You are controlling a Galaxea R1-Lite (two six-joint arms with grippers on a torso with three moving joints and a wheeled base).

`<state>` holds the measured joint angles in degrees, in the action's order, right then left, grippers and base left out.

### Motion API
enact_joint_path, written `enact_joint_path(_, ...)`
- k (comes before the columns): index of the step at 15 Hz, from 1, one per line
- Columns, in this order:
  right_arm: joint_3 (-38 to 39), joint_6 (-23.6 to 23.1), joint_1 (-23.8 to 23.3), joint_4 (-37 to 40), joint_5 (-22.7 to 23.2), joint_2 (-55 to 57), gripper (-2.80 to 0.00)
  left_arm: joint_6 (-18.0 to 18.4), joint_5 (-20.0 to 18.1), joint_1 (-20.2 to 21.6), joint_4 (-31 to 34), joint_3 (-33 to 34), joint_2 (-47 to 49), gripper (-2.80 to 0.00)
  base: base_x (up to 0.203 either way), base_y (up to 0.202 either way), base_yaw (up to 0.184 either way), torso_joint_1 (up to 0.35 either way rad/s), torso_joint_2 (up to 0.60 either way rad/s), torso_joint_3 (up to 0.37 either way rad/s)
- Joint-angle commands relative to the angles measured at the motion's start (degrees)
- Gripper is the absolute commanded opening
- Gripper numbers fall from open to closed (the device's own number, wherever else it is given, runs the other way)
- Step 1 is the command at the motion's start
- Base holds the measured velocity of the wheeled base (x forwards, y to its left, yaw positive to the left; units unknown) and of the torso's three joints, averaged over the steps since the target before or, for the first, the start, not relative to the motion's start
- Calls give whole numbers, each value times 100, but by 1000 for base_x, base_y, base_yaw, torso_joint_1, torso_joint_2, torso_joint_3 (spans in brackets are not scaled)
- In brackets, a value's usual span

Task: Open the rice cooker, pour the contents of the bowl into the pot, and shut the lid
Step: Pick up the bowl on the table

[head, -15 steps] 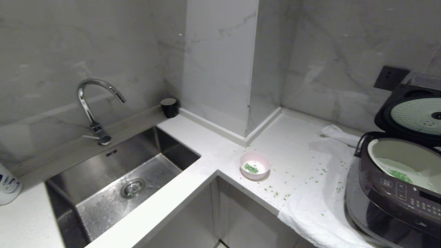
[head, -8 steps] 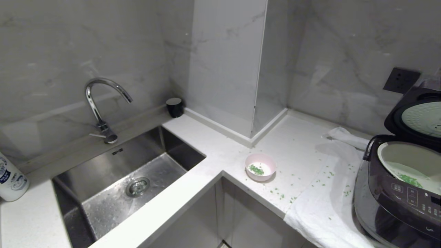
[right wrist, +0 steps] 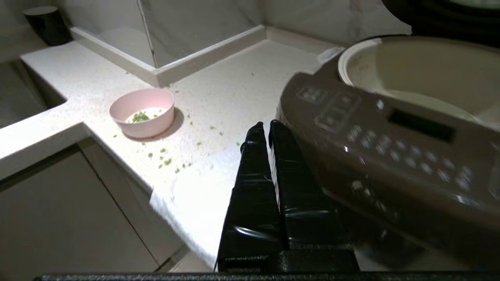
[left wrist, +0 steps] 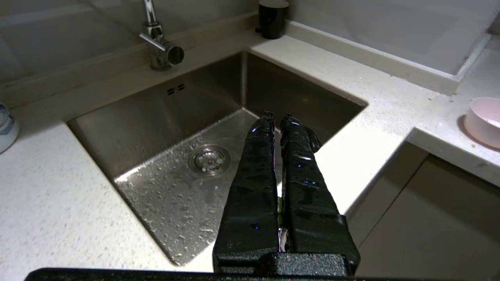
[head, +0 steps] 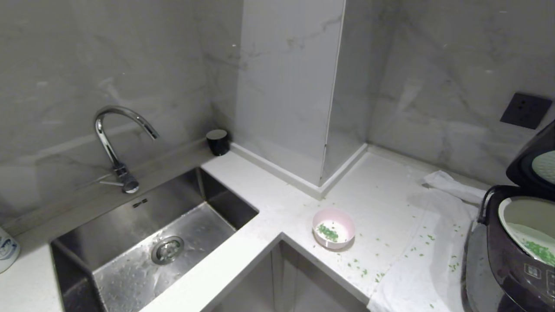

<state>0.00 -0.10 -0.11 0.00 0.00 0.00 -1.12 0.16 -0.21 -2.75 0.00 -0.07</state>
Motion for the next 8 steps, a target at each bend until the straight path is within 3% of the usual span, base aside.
enact_joint_path(1, 9, -1, -4, 0, 0, 0, -280, -2, 1, 4, 2, 79, -1, -280, 138, 0, 5, 2, 4, 0)
enact_joint_path(8, -8, -30, -7, 42, -25, -9, -280, -2, 2, 4, 1, 79, -1, -280, 7, 0, 0, 2, 2, 0)
